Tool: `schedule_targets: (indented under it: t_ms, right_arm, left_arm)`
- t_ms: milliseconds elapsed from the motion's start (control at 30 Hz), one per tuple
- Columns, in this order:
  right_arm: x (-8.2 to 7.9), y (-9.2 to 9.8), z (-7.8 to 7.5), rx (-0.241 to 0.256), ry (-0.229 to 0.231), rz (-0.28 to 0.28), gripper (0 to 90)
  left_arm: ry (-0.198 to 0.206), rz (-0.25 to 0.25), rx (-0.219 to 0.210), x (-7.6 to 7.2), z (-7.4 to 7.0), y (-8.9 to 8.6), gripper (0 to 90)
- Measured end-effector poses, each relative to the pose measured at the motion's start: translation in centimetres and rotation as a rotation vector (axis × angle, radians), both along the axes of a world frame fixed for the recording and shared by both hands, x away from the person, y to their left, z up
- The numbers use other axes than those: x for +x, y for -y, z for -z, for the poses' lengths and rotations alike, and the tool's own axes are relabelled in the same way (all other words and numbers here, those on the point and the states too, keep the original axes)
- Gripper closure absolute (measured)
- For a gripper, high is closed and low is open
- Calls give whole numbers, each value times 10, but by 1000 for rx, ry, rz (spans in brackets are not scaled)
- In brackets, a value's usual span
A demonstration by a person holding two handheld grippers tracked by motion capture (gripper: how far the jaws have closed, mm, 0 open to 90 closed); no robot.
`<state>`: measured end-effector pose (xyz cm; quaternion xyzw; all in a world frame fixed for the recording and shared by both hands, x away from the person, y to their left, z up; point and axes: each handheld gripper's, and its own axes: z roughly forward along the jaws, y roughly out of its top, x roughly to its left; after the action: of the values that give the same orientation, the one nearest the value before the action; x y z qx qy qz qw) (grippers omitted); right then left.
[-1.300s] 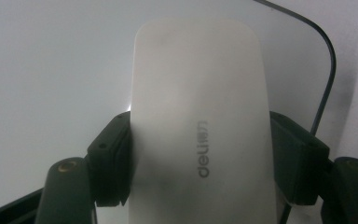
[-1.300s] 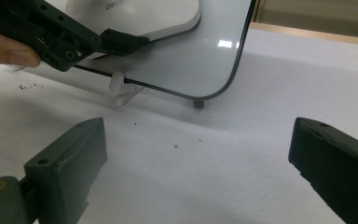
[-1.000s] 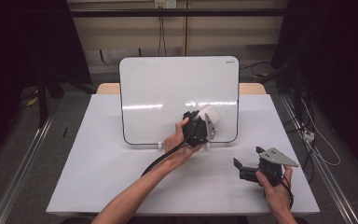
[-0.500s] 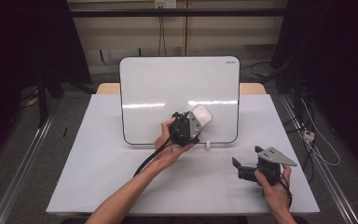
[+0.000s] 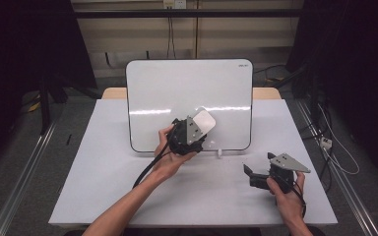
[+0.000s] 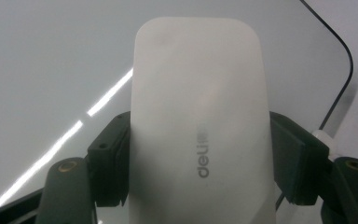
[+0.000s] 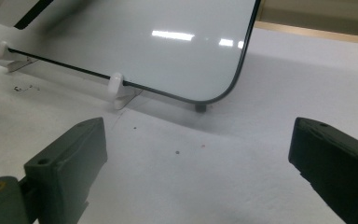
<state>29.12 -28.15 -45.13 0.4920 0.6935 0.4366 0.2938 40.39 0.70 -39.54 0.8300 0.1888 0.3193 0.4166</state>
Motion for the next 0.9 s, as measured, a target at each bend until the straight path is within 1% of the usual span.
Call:
schedule_targets:
  t_ms: [100,167,333,400,500,733,767,800,833,900]
  right_arm:
    - [0,-1,0,2,2,-2,47]
    - [-1,-2,-1,-3,3,-10,47]
    - [-3,0,-1,-1,6,-6,47]
    - [-4,2,-1,3,5,-4,47]
    - [-4,2,-1,2,10,0,46]
    - [-1,0,-1,4,5,-3,46]
    - [-1,-1,-1,-1,5,-4,46]
    - [0,-2,-1,-1,1,-5,47]
    - [0,-2,0,-3,1,-6,49]
    - [0,-2,0,0,-2,-3,48]
  left_arm:
    - [2,-8,-10,-2,-4,-7,312]
    - [10,-13,-14,-4,-7,-11,312]
    - [24,-32,-29,-5,-12,-21,312]
    - [23,-43,-36,-5,-13,-24,312]
    - [11,-52,-43,-4,-13,-29,312]
    - [4,-49,-76,-5,-18,-45,312]
    - [2,-52,-74,-6,-19,-48,312]
    - [3,-54,-82,-5,-19,-50,312]
    - [0,-56,-78,-5,-20,-53,312]
    - [-4,-69,-87,-4,-21,-57,312]
